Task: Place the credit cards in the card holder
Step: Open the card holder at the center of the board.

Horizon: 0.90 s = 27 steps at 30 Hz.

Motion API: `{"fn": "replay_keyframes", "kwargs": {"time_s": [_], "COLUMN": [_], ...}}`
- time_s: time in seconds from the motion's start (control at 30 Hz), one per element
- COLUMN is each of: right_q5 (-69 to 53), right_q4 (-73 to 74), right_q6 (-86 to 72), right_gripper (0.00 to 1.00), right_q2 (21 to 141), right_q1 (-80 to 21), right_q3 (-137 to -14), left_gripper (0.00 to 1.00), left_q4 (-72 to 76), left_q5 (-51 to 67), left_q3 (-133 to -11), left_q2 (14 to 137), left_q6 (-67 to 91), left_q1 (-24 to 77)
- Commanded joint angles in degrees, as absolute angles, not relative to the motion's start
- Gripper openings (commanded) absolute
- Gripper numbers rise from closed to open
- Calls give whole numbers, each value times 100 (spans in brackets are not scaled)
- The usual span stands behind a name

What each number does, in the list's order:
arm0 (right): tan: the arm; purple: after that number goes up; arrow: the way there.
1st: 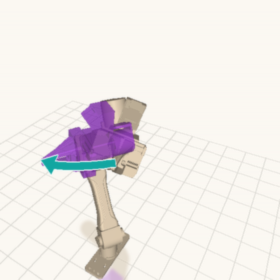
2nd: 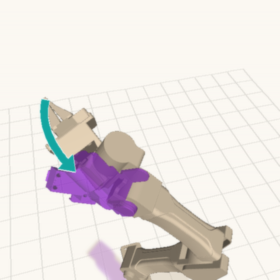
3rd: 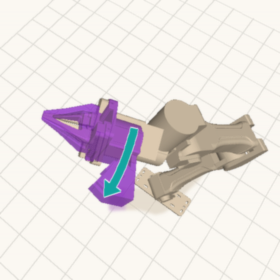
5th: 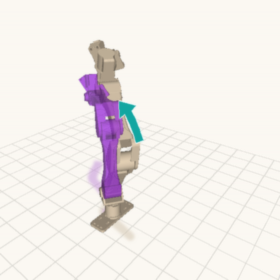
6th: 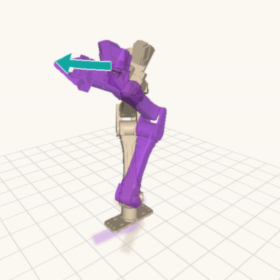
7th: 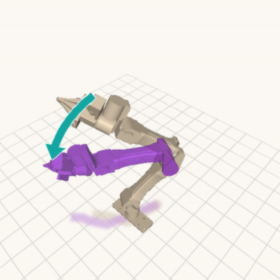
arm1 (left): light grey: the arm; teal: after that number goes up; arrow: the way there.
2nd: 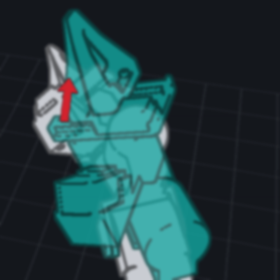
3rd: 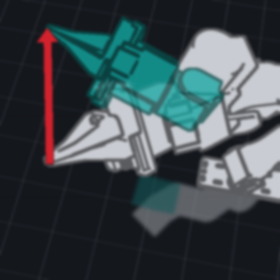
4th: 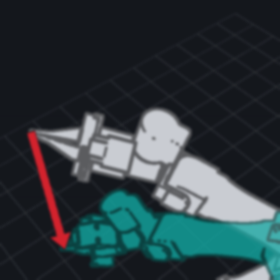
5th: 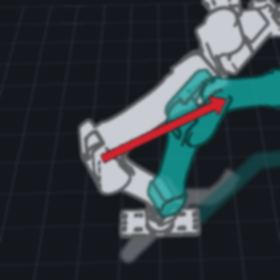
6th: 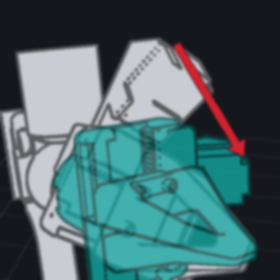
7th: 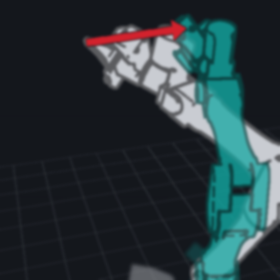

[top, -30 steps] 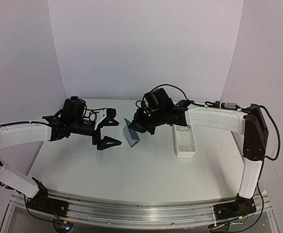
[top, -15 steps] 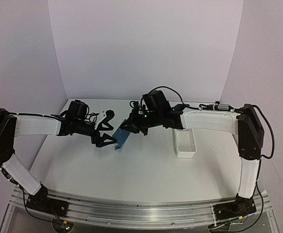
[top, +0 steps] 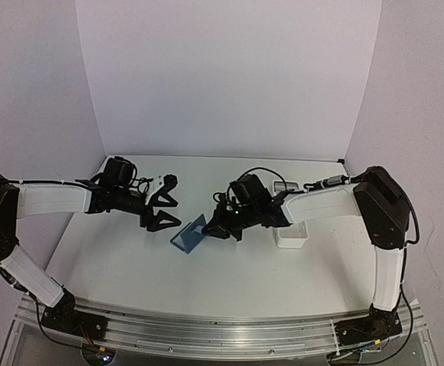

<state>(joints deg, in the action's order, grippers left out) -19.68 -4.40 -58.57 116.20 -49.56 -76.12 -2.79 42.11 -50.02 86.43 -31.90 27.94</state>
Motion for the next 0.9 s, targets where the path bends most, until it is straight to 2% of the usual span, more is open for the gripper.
{"fn": "replay_keyframes", "kwargs": {"time_s": [0.0, 0.17, 0.27, 0.43, 0.5, 0.6, 0.7, 0.77, 0.87], "right_q5": [-2263, -2199, -2103, -1903, -1686, -1613, -1601, -1630, -1652], "right_q4": [-642, -594, -543, -231, -116, 69, 292, 328, 334], "right_q6": [-5703, -5534, -5480, -5350, -5363, -5179, -5013, -4950, -4948], "right_gripper": [0, 0, 0, 0, 0, 0, 0, 0, 0], "right_q2": [11432, 11385, 11402, 11624, 11590, 11619, 11694, 11767, 11809], "right_q1": [-4722, -4641, -4589, -4564, -4467, -4392, -4377, -4377, -4377], "right_q3": [-7136, -6672, -6597, -6741, -6605, -6652, -6790, -6855, -6908], "left_gripper": [68, 54, 53, 69, 77, 83, 85, 80, 77], "left_q4": [-248, -151, -75, -472, -744, -929, -1230, -1938, -2221], "left_q5": [4187, 3067, 2826, 2076, 2166, 2394, 2550, 2889, 3252], "left_q3": [-5008, -5206, -5248, -5824, -6045, -6134, -6156, -6446, -6573], "left_q2": [8690, 9216, 9395, 9770, 9877, 10004, 10234, 10628, 10933], "left_q6": [-3268, -3113, -2869, -857, 155, 813, 1321, 1604, 1799], "left_q1": [2797, 3119, 3124, 3035, 2832, 2721, 2639, 2602, 2602]}}
